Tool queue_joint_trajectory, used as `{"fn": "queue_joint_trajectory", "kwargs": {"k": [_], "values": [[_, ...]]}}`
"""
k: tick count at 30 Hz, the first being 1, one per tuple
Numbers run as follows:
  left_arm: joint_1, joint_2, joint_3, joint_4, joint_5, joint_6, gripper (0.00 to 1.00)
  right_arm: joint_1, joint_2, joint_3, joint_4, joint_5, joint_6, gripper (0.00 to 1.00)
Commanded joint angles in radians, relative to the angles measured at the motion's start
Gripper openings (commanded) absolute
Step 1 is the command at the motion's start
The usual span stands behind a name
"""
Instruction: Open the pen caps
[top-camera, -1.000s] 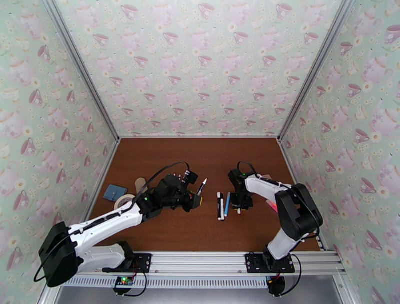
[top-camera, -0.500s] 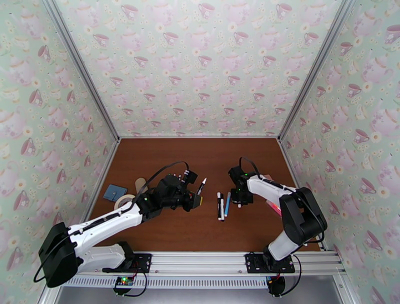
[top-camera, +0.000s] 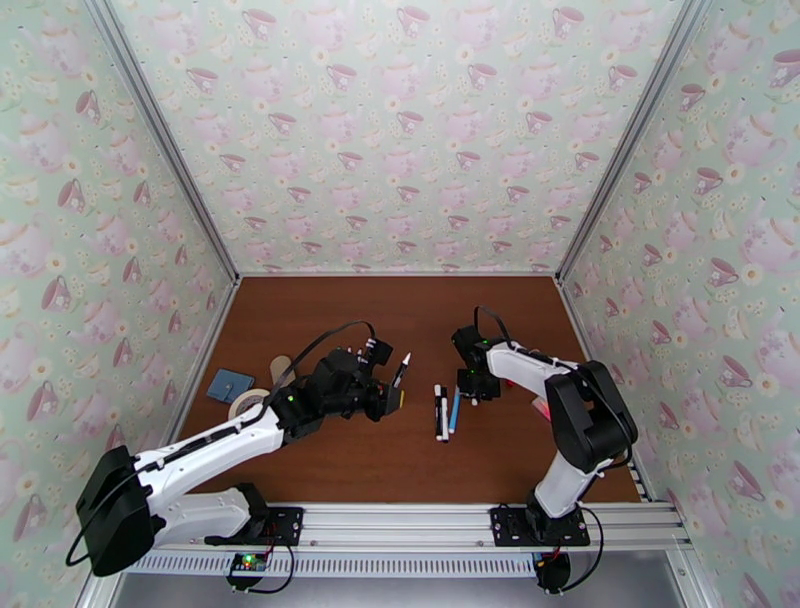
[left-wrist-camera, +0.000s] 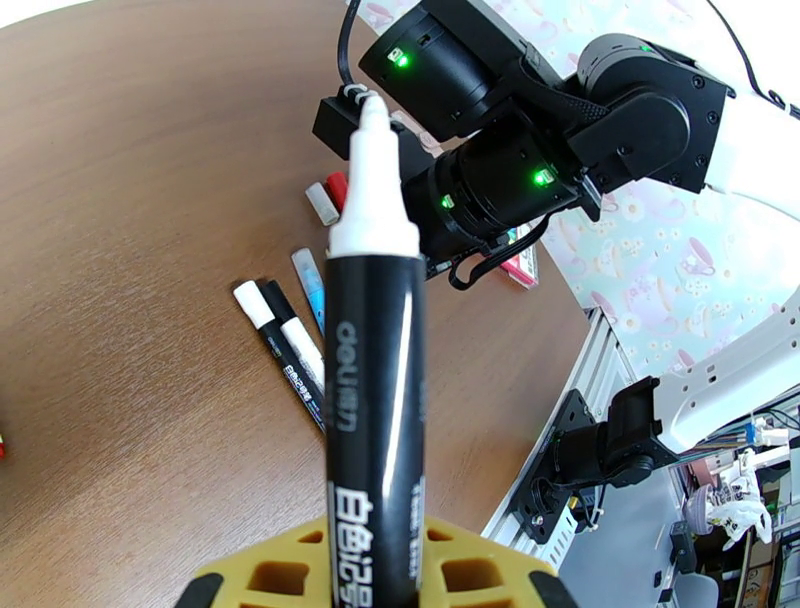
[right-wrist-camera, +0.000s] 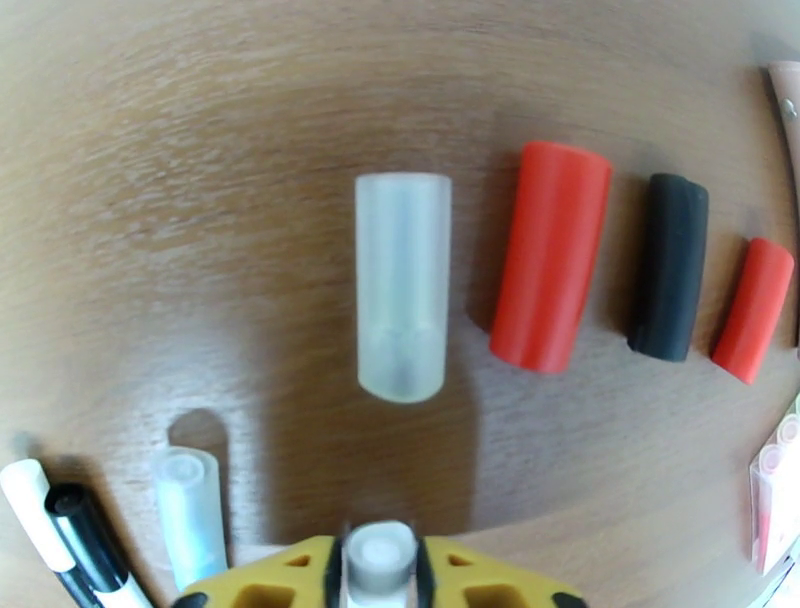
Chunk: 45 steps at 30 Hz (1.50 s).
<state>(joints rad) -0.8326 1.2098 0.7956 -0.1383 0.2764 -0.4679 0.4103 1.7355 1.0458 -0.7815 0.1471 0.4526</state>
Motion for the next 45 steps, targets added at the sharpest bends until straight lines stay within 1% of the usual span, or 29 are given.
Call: {"fn": "queue_joint_trajectory", "kwargs": {"k": [1,6,11,15,16,19,22,25,32,36,39,45], "values": [[-0.002,-0.012,-0.012,0.004,-0.017,-0.011,0.04,-0.007,-0.002,0.013,0.011,0.014,0.002,0.34],[-0.008,-0.003,-0.003,-0.001,-0.017,-0.026,0.04,-0.005,-0.074,0.003,0.018,-0.004,-0.013,0.4],[-0.013,0.009,-0.009,-0.057,-0.113,-0.028,0.04,-0.005,-0.213,-0.059,0.09,-0.079,-0.036,0.47],[-0.013,0.036,0.0,-0.102,-0.185,-0.04,0.04,-0.004,-0.321,-0.117,0.167,-0.171,-0.045,0.5],[-0.013,0.049,0.007,-0.113,-0.199,-0.043,0.06,-0.004,-0.35,-0.135,0.191,-0.202,-0.047,0.51],[-0.013,0.102,0.042,-0.151,-0.241,-0.046,0.06,-0.004,-0.429,-0.179,0.256,-0.287,-0.051,0.55],[-0.008,0.161,0.077,-0.173,-0.279,-0.068,0.03,-0.004,-0.504,-0.238,0.338,-0.357,-0.038,0.57],[-0.003,0.216,0.107,-0.17,-0.295,-0.073,0.03,-0.004,-0.558,-0.295,0.415,-0.407,-0.023,0.59],[0.009,0.365,0.195,-0.228,-0.4,-0.102,0.02,-0.004,-0.612,-0.363,0.485,-0.475,-0.007,0.6],[0.026,0.44,0.267,-0.244,-0.444,-0.122,0.02,-0.003,-0.633,-0.384,0.499,-0.474,-0.005,0.6],[0.046,0.509,0.325,-0.292,-0.472,-0.13,0.03,-0.003,-0.636,-0.387,0.507,-0.475,0.0,0.61],[0.07,0.617,0.395,-0.315,-0.483,-0.105,0.04,-0.003,-0.619,-0.373,0.507,-0.481,0.005,0.61]]}}
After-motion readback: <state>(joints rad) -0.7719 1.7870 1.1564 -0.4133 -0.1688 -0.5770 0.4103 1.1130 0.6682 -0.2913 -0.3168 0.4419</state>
